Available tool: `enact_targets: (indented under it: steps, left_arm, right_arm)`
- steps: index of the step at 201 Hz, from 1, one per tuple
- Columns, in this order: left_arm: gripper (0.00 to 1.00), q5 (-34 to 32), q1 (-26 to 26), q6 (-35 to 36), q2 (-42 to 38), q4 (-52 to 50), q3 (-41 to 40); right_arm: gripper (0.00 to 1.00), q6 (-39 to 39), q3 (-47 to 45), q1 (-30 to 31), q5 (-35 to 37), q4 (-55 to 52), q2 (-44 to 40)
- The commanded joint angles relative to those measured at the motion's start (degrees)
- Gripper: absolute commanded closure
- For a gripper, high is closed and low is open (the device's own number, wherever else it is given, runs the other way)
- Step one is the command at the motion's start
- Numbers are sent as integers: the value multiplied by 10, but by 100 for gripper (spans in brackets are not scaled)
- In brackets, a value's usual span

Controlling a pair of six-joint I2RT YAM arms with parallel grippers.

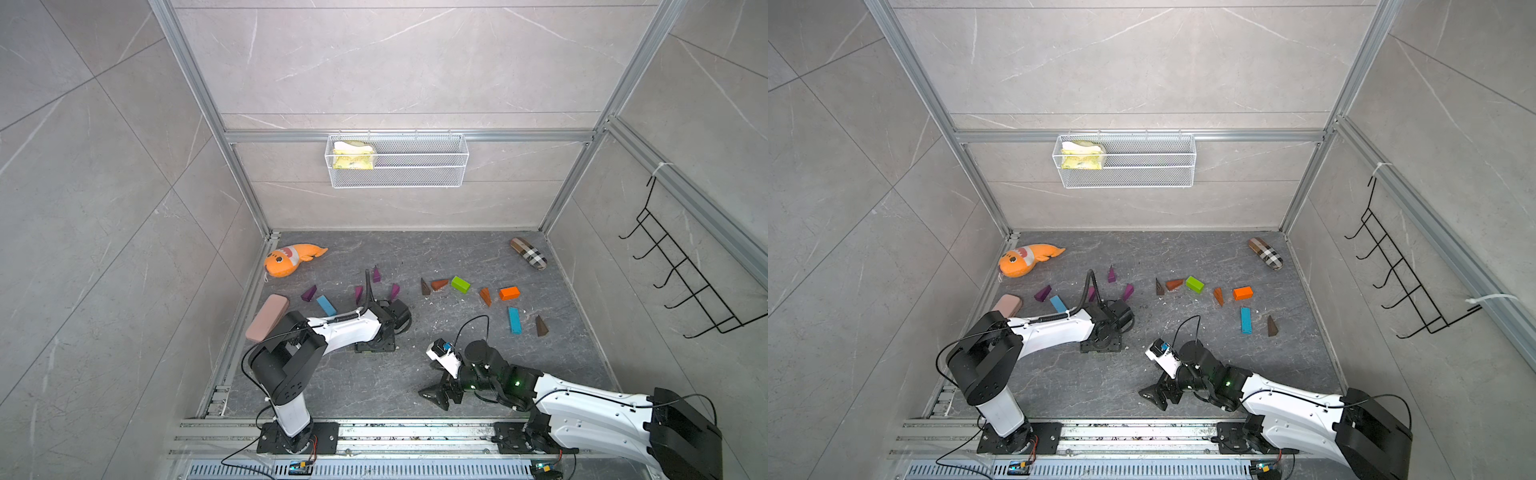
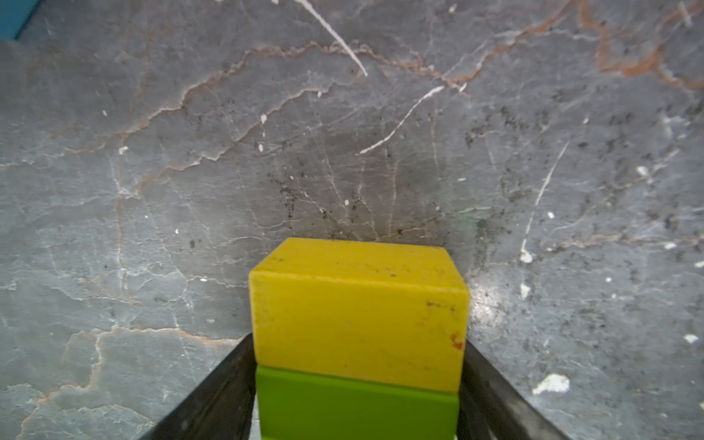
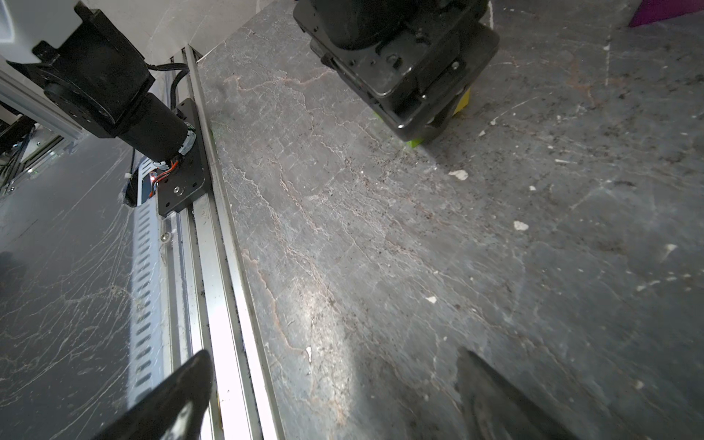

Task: Assemble a small pinwheel with building blocks
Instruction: Assemble the building block at the center of the board, then pick up the building block from the center of the board.

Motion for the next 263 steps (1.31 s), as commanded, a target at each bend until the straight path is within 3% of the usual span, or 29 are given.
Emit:
enact_targets:
  steps: [1, 34, 86, 112, 133, 159, 197, 226, 263]
  left_arm:
    - [22, -19, 2, -5, -5, -25, 11]
    - [17, -33, 2, 20, -38, -12, 3]
    - [17, -58, 15, 121, -152, -12, 23]
    - [19, -31, 51, 197, -200, -19, 45]
    - [17, -5, 109, 274, -218, 10, 50]
    - [14, 32, 184, 387, -200, 38, 73]
    - [19, 72, 241, 520, -141, 67, 108]
    - [24, 95, 254, 568, -55, 33, 166]
    - [24, 140, 255, 633, 16, 58, 192]
  right_arm:
    - [0, -5, 14, 3, -10, 11, 3]
    - [0, -5, 15, 2, -9, 11, 4]
    - [0, -7, 39, 3, 13, -18, -6]
    - [0, -9, 74, 2, 25, -39, -4]
    - [0, -28, 129, 2, 54, -71, 29]
    - [0, -68, 219, 2, 58, -97, 104]
    - [0, -67, 311, -7, 56, -106, 193]
    - [0, -2, 306, -41, 73, -93, 216]
    - [0, 53, 270, -85, 65, -92, 209]
